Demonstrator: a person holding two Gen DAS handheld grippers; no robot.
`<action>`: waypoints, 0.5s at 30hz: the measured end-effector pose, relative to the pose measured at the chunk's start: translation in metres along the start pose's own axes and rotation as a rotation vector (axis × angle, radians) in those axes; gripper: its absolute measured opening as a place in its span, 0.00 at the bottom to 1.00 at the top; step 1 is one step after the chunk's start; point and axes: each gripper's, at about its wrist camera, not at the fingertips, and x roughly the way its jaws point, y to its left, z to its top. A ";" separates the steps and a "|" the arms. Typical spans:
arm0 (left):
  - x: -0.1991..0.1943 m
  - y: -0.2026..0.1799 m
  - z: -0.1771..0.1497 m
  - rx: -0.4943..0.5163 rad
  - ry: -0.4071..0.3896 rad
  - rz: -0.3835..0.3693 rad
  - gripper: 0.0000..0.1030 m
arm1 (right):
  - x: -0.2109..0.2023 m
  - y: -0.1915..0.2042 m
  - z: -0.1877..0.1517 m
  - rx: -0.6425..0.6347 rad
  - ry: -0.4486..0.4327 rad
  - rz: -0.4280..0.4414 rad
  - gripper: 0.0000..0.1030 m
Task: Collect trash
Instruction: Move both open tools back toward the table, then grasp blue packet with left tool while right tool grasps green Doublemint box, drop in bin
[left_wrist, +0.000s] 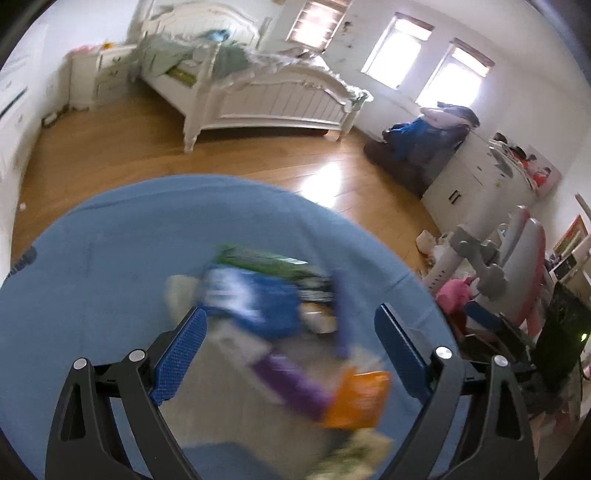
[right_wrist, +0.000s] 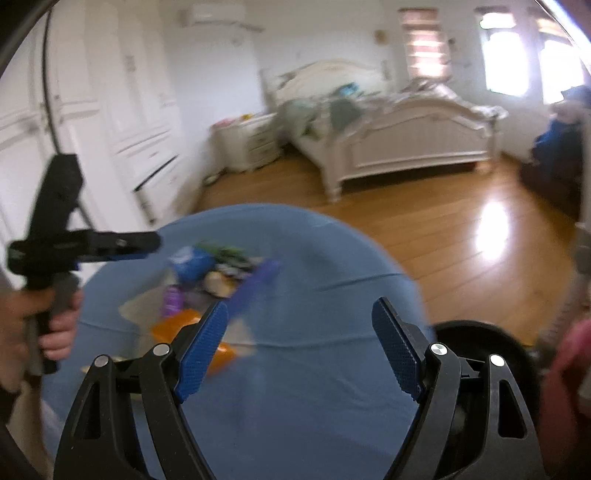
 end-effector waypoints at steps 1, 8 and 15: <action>0.004 0.012 0.002 -0.017 0.016 -0.011 0.83 | 0.008 0.006 0.005 -0.004 0.015 0.020 0.77; 0.037 0.057 0.006 -0.075 0.095 -0.099 0.65 | 0.082 0.044 0.057 -0.124 0.152 0.116 0.61; 0.045 0.045 0.002 0.041 0.086 -0.092 0.36 | 0.150 0.074 0.090 -0.269 0.292 0.128 0.57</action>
